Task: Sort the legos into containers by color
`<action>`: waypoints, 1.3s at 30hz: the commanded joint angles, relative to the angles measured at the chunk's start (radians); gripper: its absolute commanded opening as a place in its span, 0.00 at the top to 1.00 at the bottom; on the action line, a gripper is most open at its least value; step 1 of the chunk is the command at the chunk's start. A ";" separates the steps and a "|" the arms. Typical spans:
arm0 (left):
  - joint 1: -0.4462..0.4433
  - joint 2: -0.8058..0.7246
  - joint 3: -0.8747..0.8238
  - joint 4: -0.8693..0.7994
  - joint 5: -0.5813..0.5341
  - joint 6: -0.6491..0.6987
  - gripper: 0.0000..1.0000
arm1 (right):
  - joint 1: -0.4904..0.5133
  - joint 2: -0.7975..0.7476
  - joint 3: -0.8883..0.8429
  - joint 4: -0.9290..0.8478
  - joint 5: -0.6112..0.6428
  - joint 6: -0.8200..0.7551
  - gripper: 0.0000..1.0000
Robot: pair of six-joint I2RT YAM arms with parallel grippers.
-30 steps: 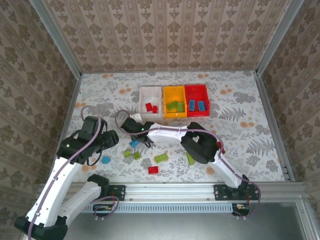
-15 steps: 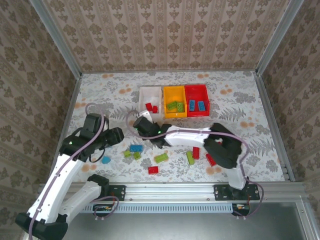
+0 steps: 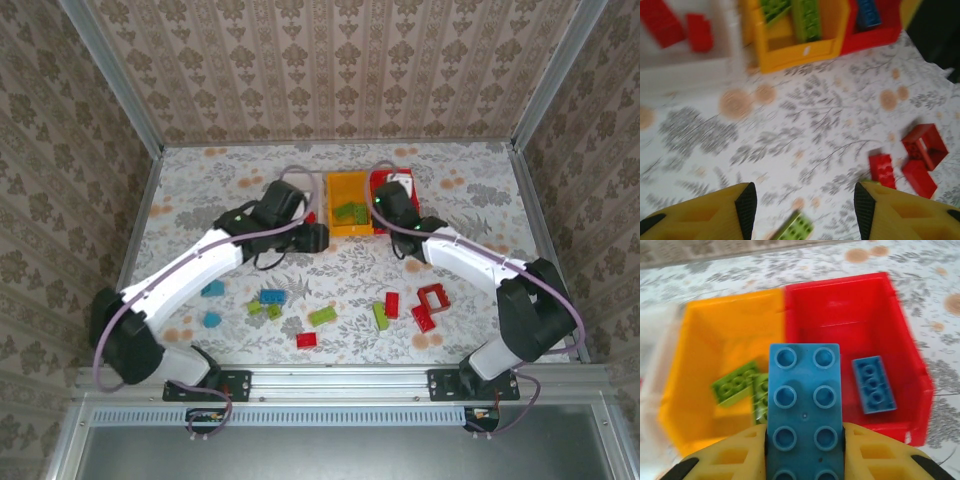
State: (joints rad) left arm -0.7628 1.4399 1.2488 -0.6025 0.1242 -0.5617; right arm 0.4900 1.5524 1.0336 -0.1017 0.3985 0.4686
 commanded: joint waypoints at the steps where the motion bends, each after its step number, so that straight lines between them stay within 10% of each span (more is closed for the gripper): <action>1: -0.036 0.102 0.112 0.053 0.021 0.073 0.43 | -0.070 0.082 0.076 -0.037 -0.115 0.022 0.71; 15: -0.081 0.399 0.414 0.032 0.058 0.131 0.42 | -0.205 0.393 0.369 -0.133 -0.267 0.054 0.67; 21: -0.078 0.402 0.422 0.018 0.054 0.138 0.41 | -0.203 0.428 0.419 -0.162 -0.267 0.083 0.47; 39: -0.104 0.172 0.082 -0.137 0.086 0.349 0.41 | -0.101 -0.076 0.051 0.066 -0.216 -0.015 0.32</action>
State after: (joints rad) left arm -0.8421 1.7016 1.3987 -0.6289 0.1875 -0.3172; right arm 0.3668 1.5650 1.1885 -0.1402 0.1860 0.5060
